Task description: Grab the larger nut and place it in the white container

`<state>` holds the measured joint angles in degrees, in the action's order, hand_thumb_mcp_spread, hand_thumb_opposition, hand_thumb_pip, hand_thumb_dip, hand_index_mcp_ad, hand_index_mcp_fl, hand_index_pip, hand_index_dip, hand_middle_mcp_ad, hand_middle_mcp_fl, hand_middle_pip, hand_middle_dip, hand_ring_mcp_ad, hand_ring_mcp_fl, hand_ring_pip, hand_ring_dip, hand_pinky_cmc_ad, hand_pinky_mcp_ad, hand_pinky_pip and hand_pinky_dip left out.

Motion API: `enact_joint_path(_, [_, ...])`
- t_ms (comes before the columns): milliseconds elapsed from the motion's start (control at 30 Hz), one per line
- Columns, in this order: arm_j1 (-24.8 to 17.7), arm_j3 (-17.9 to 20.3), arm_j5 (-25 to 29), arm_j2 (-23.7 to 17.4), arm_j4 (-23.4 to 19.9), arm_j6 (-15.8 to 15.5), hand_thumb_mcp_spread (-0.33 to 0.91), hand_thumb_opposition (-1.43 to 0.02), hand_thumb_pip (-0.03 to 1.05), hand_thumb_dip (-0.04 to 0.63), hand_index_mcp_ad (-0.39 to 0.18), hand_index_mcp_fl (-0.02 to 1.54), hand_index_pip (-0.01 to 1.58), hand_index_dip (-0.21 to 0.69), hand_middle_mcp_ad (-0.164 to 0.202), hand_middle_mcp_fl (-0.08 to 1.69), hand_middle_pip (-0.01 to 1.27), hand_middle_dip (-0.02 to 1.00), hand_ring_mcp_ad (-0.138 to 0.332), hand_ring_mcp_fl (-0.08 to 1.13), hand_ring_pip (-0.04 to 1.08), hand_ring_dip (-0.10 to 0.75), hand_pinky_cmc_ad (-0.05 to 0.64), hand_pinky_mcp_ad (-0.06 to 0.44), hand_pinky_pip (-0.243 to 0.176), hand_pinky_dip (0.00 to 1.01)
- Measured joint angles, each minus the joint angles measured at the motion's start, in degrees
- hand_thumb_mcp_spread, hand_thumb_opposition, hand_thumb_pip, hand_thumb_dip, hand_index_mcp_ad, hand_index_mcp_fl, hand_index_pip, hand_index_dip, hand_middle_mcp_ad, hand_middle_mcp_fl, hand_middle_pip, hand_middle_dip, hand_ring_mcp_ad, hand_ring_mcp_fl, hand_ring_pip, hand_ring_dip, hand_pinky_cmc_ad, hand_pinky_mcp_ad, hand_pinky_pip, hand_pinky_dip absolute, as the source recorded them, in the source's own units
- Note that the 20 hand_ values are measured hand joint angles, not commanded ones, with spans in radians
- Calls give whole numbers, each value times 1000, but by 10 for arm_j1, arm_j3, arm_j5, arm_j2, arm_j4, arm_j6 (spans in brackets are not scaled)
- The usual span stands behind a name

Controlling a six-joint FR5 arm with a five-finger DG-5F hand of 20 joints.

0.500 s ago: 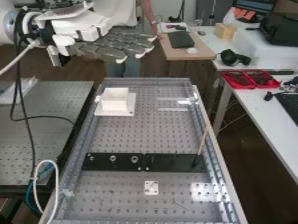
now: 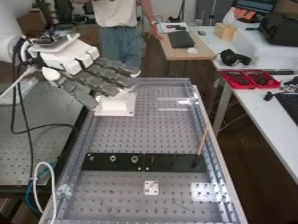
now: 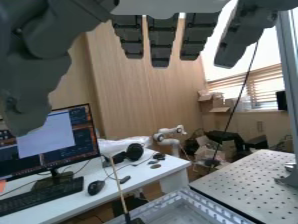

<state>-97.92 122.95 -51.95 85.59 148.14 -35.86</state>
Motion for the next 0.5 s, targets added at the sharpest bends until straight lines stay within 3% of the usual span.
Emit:
enact_joint_path(233, [-5, 19, 24, 22, -25, 17, 278, -730, 545, 110, -19, 89, 229, 0, 61, 59, 124, 175, 164, 0, 86, 44, 284, 246, -63, 339])
enact_joint_path(500, [-10, 32, 52, 50, -44, 48, 281, -771, 559, 126, -19, 87, 358, 17, 58, 58, 126, 188, 166, 0, 91, 49, 295, 265, -75, 356])
